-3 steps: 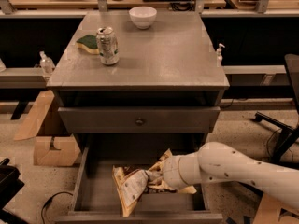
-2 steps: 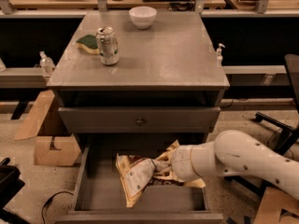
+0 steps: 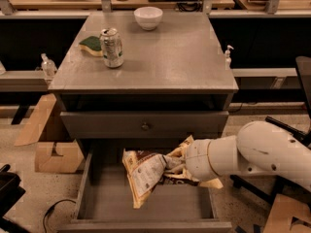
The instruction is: Pick brown chip bag from middle drawer and place on counter
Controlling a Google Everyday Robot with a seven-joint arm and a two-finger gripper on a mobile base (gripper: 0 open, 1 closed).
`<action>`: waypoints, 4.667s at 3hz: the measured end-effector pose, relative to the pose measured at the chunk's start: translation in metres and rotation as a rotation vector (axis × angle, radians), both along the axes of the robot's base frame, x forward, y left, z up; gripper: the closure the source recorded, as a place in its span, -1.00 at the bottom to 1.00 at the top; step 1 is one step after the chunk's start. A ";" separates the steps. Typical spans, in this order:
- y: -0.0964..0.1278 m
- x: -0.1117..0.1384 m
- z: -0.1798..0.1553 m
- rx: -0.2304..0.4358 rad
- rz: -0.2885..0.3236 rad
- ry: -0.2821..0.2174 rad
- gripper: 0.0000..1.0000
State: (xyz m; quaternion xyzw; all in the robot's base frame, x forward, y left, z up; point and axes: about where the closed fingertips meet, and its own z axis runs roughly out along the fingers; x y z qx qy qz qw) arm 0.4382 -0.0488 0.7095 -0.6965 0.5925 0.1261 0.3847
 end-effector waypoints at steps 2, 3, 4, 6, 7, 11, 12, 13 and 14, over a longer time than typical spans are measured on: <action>-0.035 0.031 0.079 -0.075 -0.150 -0.020 1.00; -0.055 0.055 0.143 -0.119 -0.256 -0.086 1.00; -0.073 0.078 0.196 -0.150 -0.330 -0.151 1.00; -0.089 0.107 0.261 -0.189 -0.375 -0.240 1.00; -0.089 0.107 0.261 -0.189 -0.375 -0.240 1.00; -0.038 0.274 0.238 -0.175 -0.273 -0.280 1.00; -0.040 0.299 0.220 -0.233 -0.299 -0.266 1.00; -0.057 0.316 0.205 -0.246 -0.365 -0.250 1.00; -0.055 0.316 0.203 -0.246 -0.361 -0.247 0.62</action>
Offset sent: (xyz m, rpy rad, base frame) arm 0.0675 -0.0768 0.1678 -0.1436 -0.0443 -0.3197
